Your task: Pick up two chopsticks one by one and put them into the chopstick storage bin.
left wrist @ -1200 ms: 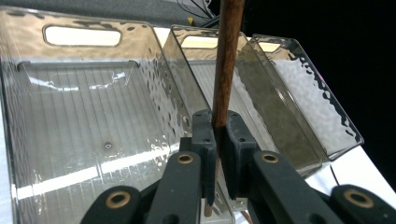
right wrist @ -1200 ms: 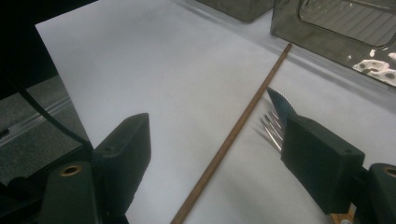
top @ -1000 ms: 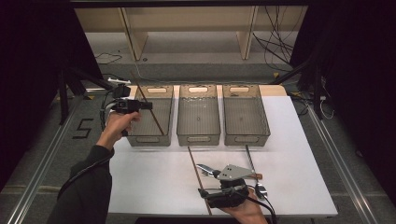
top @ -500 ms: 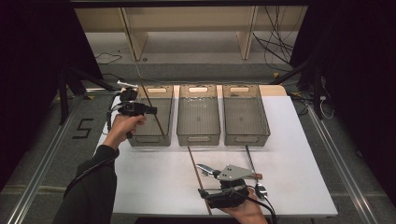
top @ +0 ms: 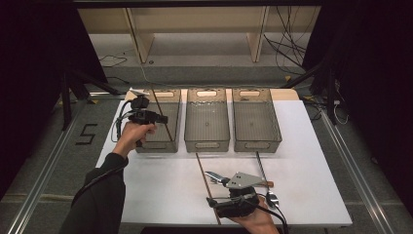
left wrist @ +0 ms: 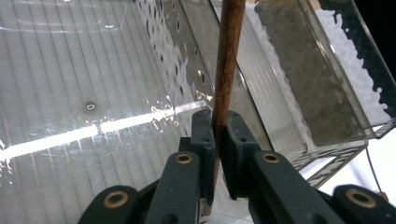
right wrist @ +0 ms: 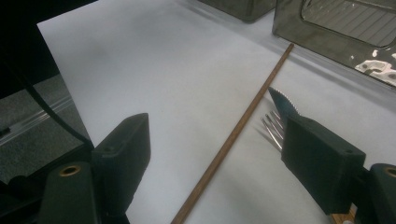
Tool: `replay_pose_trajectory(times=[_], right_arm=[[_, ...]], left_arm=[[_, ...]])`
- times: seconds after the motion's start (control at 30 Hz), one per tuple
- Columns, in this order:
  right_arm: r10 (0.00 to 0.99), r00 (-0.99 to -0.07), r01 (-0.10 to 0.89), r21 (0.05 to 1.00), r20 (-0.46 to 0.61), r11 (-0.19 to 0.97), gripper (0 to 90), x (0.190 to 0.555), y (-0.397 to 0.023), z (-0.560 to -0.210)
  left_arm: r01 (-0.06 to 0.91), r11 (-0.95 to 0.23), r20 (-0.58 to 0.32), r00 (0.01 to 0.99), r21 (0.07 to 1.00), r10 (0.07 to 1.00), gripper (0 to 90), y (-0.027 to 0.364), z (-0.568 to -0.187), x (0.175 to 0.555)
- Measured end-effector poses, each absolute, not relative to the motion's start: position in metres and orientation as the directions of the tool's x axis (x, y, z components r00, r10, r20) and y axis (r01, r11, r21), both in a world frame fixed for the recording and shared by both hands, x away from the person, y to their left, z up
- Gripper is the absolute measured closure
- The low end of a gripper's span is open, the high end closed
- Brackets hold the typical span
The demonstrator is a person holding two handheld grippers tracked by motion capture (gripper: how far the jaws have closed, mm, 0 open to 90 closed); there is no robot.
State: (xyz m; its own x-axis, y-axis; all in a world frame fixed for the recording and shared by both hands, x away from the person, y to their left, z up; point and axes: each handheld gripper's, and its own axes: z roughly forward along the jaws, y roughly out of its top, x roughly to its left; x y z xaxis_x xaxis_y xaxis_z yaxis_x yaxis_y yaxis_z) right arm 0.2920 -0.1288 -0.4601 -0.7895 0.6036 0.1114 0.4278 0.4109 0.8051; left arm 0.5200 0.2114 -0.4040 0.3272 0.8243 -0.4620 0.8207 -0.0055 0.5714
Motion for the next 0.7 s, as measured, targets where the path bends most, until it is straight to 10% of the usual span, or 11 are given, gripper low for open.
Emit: replay_pose_trajectory(times=[0.1,0.47,0.7], right_arm=[[0.601,-0.791,0.426,0.805,0.110,0.412,24.7,0.292,-0.129,-0.460],[0.597,-0.794,0.424,0.806,0.113,0.412,24.9,0.292,-0.128,-0.460],[0.600,-0.792,0.425,0.805,0.111,0.413,24.9,0.292,-0.129,-0.460]], left_arm=[[0.822,0.009,-0.464,0.312,0.569,0.829,82.4,0.211,-0.405,0.521],[0.828,0.000,-0.410,0.278,0.561,0.869,29.6,0.206,-0.394,0.524],[0.806,0.010,-0.412,0.292,0.592,0.863,22.9,0.207,-0.385,0.517]])
